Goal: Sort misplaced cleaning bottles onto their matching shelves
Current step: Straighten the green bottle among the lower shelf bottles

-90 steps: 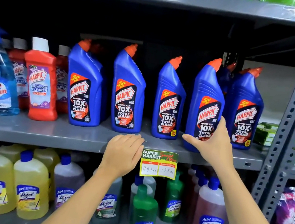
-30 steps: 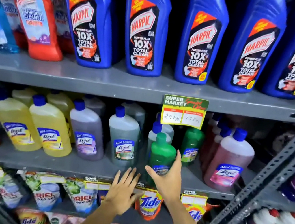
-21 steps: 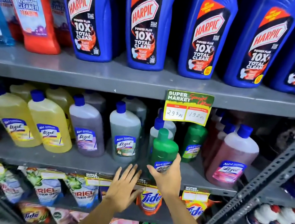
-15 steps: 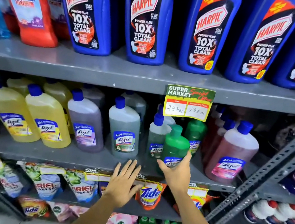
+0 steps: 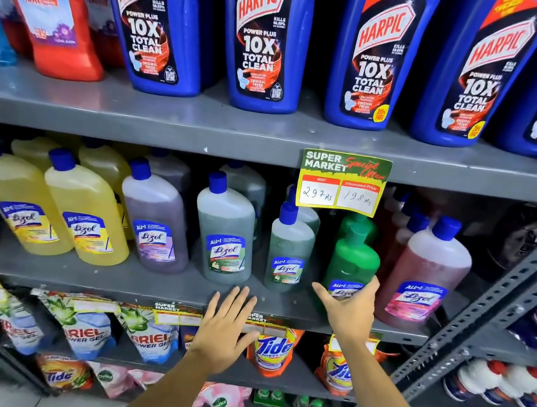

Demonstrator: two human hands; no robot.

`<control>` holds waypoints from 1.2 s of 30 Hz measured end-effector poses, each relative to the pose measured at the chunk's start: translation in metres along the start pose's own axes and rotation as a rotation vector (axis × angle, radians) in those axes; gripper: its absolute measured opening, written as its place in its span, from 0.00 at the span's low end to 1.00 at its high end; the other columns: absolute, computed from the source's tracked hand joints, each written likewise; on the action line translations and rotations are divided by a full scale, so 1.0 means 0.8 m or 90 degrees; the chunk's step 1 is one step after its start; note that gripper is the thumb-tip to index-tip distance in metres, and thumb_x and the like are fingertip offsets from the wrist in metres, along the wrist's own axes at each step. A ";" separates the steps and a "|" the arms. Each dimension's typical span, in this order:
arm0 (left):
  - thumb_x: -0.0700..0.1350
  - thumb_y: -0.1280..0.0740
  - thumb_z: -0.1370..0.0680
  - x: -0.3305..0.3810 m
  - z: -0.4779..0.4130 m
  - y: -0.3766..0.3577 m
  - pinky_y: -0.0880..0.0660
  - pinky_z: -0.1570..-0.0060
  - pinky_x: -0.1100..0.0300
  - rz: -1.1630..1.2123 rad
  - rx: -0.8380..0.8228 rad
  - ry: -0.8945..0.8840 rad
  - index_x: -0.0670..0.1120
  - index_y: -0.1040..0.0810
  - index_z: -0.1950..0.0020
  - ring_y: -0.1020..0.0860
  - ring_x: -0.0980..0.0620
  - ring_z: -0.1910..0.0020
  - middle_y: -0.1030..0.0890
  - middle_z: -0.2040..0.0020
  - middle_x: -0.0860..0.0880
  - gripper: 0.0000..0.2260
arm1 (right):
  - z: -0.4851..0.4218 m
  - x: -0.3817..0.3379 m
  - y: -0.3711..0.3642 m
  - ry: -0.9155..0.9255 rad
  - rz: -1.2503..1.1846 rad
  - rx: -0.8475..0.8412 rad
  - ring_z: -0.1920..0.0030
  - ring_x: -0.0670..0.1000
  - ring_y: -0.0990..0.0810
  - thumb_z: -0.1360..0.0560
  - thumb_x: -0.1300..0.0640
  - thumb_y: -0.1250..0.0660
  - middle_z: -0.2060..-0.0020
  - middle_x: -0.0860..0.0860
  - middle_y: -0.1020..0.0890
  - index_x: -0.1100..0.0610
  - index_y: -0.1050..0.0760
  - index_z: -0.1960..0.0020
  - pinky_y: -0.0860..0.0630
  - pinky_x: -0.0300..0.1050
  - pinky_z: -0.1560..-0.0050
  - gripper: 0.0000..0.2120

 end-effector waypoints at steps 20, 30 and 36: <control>0.63 0.56 0.18 0.001 0.001 0.004 0.51 0.31 0.45 0.012 -0.021 0.010 0.47 0.37 0.24 0.41 0.47 0.25 0.37 0.24 0.47 0.30 | -0.009 0.005 -0.001 0.012 0.056 -0.007 0.50 0.56 0.20 0.41 0.47 0.18 0.48 0.52 0.20 0.54 0.39 0.37 0.25 0.46 0.51 0.42; 0.64 0.55 0.18 0.002 0.001 0.002 0.52 0.31 0.45 0.009 -0.038 0.021 0.47 0.37 0.24 0.41 0.46 0.25 0.37 0.24 0.46 0.30 | -0.013 0.000 0.001 0.012 0.056 -0.034 0.51 0.55 0.22 0.41 0.49 0.17 0.49 0.51 0.23 0.55 0.39 0.36 0.28 0.45 0.50 0.42; 0.65 0.57 0.19 0.003 0.000 0.003 0.54 0.30 0.45 0.011 -0.020 0.019 0.48 0.40 0.23 0.45 0.47 0.24 0.40 0.23 0.47 0.31 | -0.013 0.001 0.001 0.014 0.057 -0.035 0.47 0.58 0.20 0.41 0.48 0.17 0.46 0.54 0.21 0.55 0.40 0.36 0.25 0.48 0.48 0.43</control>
Point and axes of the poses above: each hand's wrist, its own z-axis away from the middle knuckle, its own y-axis out of the back of the hand, x = y × z, the point moved 7 cm from there along -z, towards the middle knuckle
